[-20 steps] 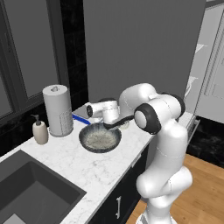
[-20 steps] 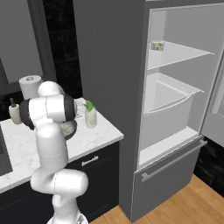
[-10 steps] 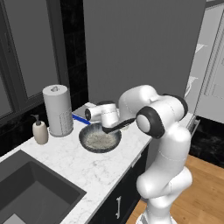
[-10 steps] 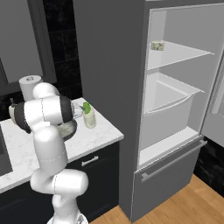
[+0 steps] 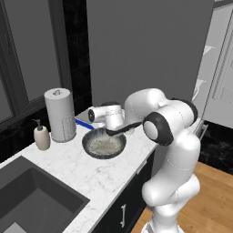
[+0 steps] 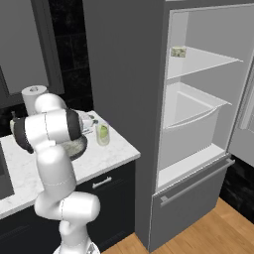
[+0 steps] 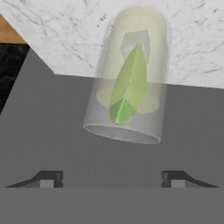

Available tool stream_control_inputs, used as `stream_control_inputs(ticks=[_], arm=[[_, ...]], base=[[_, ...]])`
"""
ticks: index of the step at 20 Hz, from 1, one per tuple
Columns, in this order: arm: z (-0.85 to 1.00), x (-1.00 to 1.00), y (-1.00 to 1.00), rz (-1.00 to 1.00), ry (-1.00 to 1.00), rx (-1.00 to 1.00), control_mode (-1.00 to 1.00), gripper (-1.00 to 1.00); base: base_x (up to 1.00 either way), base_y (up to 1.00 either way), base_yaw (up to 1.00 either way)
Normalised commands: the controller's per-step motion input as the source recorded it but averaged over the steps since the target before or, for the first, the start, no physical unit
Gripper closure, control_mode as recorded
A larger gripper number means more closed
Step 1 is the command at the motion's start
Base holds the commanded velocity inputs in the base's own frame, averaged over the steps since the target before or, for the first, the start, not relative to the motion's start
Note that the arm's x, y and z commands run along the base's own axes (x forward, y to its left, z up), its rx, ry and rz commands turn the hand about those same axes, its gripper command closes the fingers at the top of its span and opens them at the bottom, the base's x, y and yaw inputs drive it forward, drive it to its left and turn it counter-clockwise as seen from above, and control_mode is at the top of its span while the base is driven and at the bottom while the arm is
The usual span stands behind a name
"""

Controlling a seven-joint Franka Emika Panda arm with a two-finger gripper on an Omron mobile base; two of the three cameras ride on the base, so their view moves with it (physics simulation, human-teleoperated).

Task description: Grab a lemon wedge from the fridge and one ice cube from the ice bowl, and put them in the glass of lemonade.

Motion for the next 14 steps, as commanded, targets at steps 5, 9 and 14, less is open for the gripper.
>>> stream_control_inputs(ticks=[5, 9, 14], arm=[[0.67, -0.07, 0.00, 0.00, 0.00, 0.00, -1.00, -1.00], [0.51, -0.43, 0.00, 0.00, 0.00, 0.04, -1.00, -1.00], [0.15, -0.96, 0.00, 0.01, -0.07, 0.26, -1.00, -1.00]], base=[[0.00, 0.00, 0.00], [0.00, 0.00, 0.00], [0.00, 0.00, 0.00]])
